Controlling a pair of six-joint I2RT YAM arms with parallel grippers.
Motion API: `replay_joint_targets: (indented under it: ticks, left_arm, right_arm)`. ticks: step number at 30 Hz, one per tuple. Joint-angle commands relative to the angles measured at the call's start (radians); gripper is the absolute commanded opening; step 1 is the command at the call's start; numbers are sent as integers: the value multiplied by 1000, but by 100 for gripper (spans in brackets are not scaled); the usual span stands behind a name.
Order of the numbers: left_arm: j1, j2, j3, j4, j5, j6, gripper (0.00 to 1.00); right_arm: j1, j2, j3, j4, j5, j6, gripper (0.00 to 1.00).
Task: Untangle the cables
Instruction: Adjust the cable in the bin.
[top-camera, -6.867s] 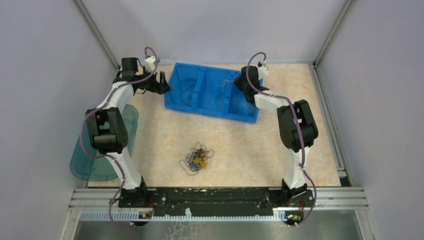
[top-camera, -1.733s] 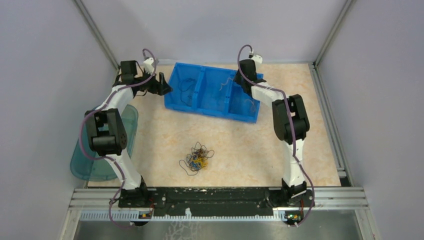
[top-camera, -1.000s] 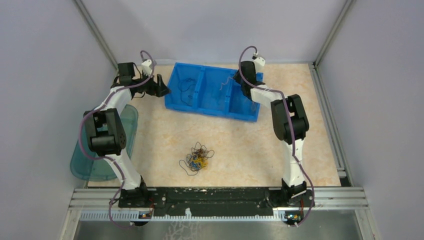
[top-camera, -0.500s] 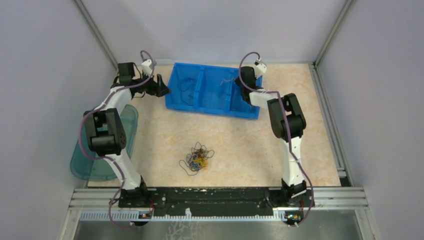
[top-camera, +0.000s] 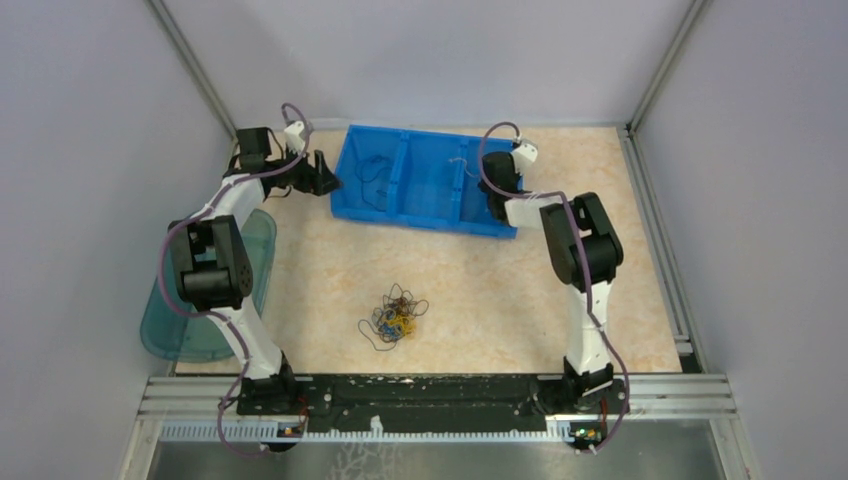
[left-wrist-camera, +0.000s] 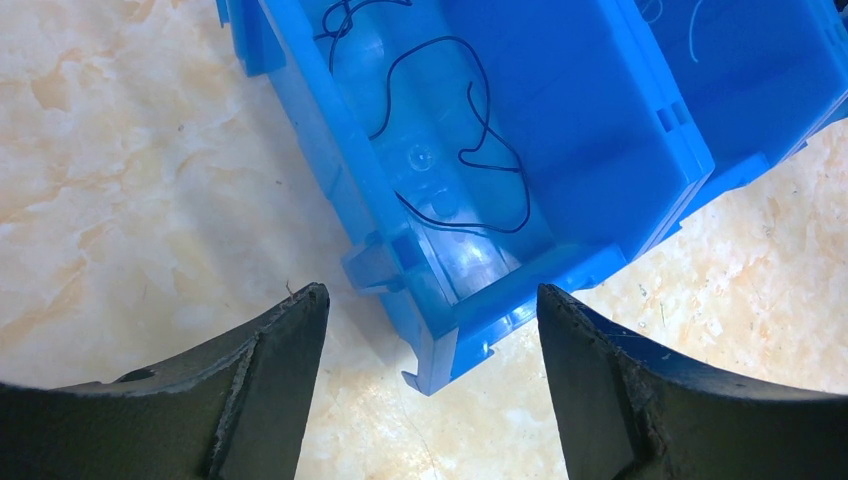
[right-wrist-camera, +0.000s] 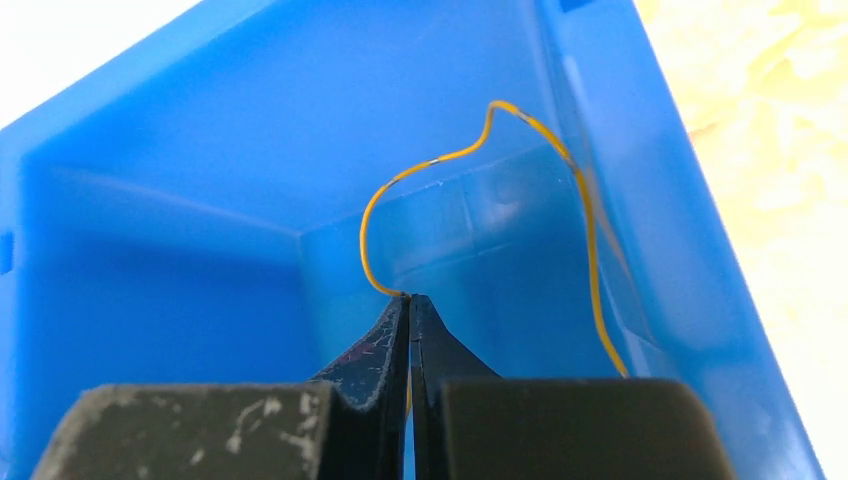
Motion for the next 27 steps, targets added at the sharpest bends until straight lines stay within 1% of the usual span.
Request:
replay_joint_targets:
  ticks: [1, 4, 6, 8, 10, 13, 15, 17, 19, 23, 25, 27]
  left_arm:
    - [8, -12, -17, 24, 28, -4, 82]
    - [8, -21, -19, 22, 30, -4, 81]
    - [8, -27, -19, 23, 31, -7, 82]
    - [9, -38, -16, 20, 43, -10, 81]
    - [7, -47, -8, 14, 60, -15, 81]
    - [-2, -52, 30, -36, 117, -8, 81]
    - [-32, -53, 79, -94, 120, 41, 82]
    - [-75, -54, 114, -144, 107, 109, 82]
    - [-110, -53, 143, -176, 99, 148, 83]
    - [-190, -12, 231, -258, 73, 247, 84]
    - [-232, 32, 304, -320, 57, 302, 84]
    - [-265, 75, 376, -355, 55, 330, 84]
  right_arm:
    - [9, -70, -1, 37, -17, -69, 0]
    - [44, -74, 13, 20, -39, -161, 0]
    - [70, -91, 16, -3, -18, -231, 0]
    - [76, -129, -1, -28, -5, -253, 0]
    - [73, -177, -22, -50, 6, -252, 18]
    - [63, -258, -38, -84, -12, -262, 34]
    - [53, -297, -22, -140, -24, -264, 41]
    - [39, -320, 20, -229, -58, -258, 45]
    - [32, -345, 54, -302, -73, -261, 47]
    - [16, -390, 64, -324, -139, -289, 46]
    - [1, -384, 95, -336, -233, -318, 49]
    - [-6, -356, 149, -383, -287, -329, 52]
